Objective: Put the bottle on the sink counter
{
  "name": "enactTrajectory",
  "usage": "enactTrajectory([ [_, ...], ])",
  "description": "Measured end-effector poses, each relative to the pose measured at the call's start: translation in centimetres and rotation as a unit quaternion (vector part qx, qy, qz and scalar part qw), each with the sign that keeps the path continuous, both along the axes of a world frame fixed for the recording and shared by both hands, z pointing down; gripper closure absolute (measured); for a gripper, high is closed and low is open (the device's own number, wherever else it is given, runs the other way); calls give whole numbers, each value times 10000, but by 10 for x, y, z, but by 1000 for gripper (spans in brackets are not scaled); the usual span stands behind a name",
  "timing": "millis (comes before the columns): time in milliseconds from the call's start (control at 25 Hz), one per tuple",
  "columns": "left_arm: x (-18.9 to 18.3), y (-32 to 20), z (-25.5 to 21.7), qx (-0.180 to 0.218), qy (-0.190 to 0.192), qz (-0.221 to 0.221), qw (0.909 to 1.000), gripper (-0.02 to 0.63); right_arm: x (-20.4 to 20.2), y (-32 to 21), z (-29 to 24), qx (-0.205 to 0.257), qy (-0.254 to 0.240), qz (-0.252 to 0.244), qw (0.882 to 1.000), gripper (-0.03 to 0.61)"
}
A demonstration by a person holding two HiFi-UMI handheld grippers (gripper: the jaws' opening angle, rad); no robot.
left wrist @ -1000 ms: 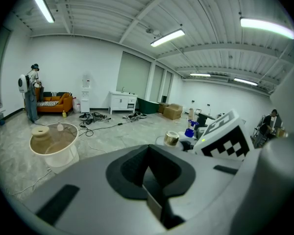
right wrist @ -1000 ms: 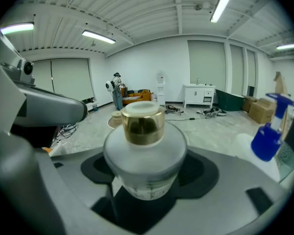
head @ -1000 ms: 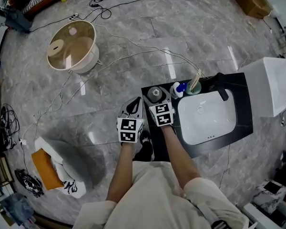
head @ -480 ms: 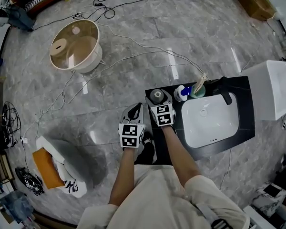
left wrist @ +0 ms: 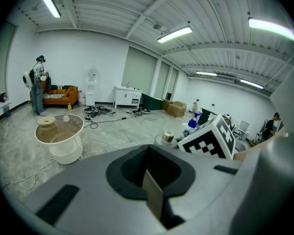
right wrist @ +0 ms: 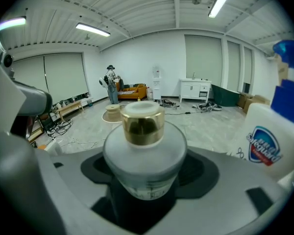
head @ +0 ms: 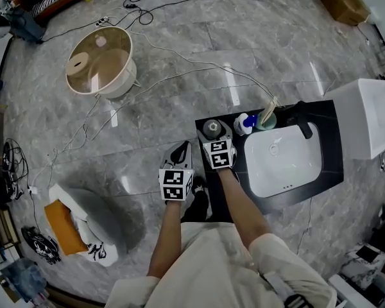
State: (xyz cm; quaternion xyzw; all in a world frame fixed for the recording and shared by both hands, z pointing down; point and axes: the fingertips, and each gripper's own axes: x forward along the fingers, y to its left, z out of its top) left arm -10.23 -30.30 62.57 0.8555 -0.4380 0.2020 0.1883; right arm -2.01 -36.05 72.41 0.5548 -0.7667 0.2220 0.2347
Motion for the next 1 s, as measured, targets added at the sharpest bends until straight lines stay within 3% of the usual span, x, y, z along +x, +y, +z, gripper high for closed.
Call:
enactTrajectory([
  [1000,-22,13,2,-24,121,-355,9993,607,10,9,11,-106,119,388,9991,238],
])
